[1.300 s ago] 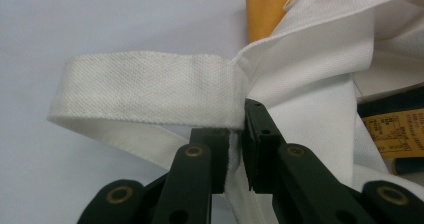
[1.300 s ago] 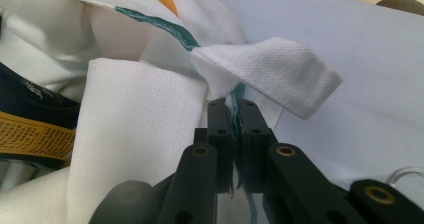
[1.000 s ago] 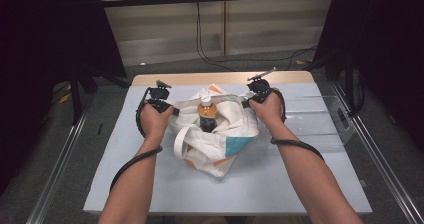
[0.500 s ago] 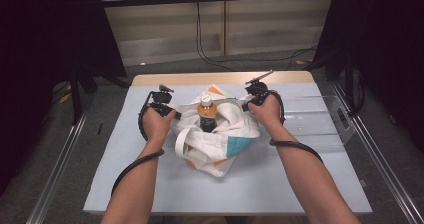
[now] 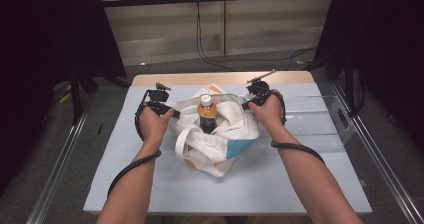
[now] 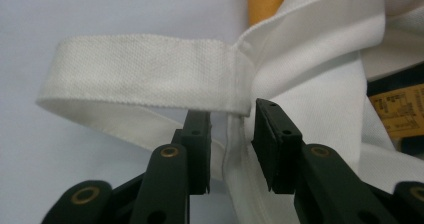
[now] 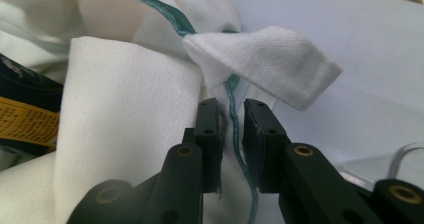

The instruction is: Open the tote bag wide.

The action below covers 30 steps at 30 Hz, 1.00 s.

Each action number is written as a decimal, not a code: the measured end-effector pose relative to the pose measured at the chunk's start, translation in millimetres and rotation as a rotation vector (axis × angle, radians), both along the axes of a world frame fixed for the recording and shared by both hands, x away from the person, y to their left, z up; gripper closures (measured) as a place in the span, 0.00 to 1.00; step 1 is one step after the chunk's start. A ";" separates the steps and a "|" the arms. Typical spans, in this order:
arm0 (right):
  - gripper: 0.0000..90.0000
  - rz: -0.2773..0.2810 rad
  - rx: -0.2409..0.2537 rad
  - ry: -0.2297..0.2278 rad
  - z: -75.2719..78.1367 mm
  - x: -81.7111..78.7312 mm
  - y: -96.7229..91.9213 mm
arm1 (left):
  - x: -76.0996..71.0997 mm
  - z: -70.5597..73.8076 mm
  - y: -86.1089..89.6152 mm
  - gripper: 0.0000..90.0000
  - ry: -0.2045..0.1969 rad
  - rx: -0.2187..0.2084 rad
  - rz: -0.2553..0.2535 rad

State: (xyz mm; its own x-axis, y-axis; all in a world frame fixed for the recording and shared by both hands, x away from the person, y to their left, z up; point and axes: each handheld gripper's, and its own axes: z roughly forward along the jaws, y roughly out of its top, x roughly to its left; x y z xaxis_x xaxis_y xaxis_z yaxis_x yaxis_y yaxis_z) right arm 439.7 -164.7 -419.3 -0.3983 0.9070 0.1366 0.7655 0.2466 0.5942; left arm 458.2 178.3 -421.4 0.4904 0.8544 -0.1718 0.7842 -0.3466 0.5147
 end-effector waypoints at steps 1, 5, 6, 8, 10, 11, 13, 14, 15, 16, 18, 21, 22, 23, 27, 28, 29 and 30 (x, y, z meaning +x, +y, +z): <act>0.82 -0.002 -0.001 0.002 2.0 -1.1 0.3 | -1.0 1.4 0.6 0.74 -0.005 -0.009 0.009; 0.74 0.006 0.000 -0.006 7.3 -6.0 0.5 | -6.2 8.4 0.9 0.63 -0.022 -0.008 0.011; 0.73 0.004 0.002 -0.009 8.6 -7.5 0.6 | -7.7 9.9 0.8 0.62 -0.022 -0.007 0.009; 0.71 0.012 0.003 -0.018 11.4 -10.6 0.4 | -10.4 12.4 0.8 0.61 -0.025 -0.008 0.003; 0.69 0.006 0.009 -0.029 15.3 -13.9 -0.3 | -13.7 15.0 0.0 0.60 -0.030 -0.004 -0.003; 0.68 0.014 0.006 -0.039 17.6 -15.4 -1.2 | -15.2 16.2 -0.3 0.59 -0.033 -0.006 -0.004; 0.65 0.005 0.000 -0.041 21.6 -18.6 -2.9 | -18.0 17.8 -0.6 0.58 -0.033 -0.012 -0.008; 0.65 0.007 0.006 -0.045 23.9 -20.3 -3.8 | -19.7 18.8 -0.9 0.58 -0.035 -0.019 -0.003; 0.64 0.009 0.005 -0.053 26.5 -22.1 -4.7 | -21.0 20.1 -0.9 0.57 -0.040 -0.016 -0.006; 0.64 0.009 0.004 -0.056 29.2 -24.0 -5.6 | -22.1 21.2 -0.6 0.57 -0.039 -0.020 -0.010; 0.63 0.016 0.011 -0.066 34.3 -27.5 -6.8 | -24.8 23.7 -1.3 0.55 -0.047 -0.015 -0.012; 0.64 0.030 0.019 -0.074 39.2 -32.9 -6.6 | -28.9 27.0 -2.8 0.54 -0.052 -0.018 -0.017; 0.64 0.032 0.016 -0.077 40.2 -34.9 -5.8 | -30.0 27.9 -2.8 0.54 -0.054 -0.020 -0.022; 0.65 0.039 0.022 -0.077 40.9 -36.8 -5.1 | -31.1 28.5 -2.9 0.54 -0.060 -0.019 -0.022; 0.68 0.068 0.037 -0.079 42.2 -44.4 1.8 | -34.6 31.1 -0.7 0.53 -0.066 -0.030 -0.016; 0.69 0.075 0.042 -0.079 42.4 -45.5 3.1 | -35.2 31.1 -0.1 0.53 -0.066 -0.038 -0.009; 0.70 0.079 0.041 -0.080 43.1 -47.1 4.9 | -35.4 31.6 1.4 0.51 -0.057 -0.036 -0.015; 0.71 0.090 0.048 -0.080 43.5 -48.5 7.3 | -35.6 31.9 2.2 0.50 -0.055 -0.032 -0.014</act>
State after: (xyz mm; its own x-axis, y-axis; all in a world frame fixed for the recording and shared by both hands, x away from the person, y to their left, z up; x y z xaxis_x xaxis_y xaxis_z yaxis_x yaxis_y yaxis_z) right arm 391.2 -157.4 -375.8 -0.4892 0.8603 0.1432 0.6912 0.2823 0.6652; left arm 422.6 180.5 -389.6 0.5116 0.8419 -0.1716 0.7497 -0.3398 0.5678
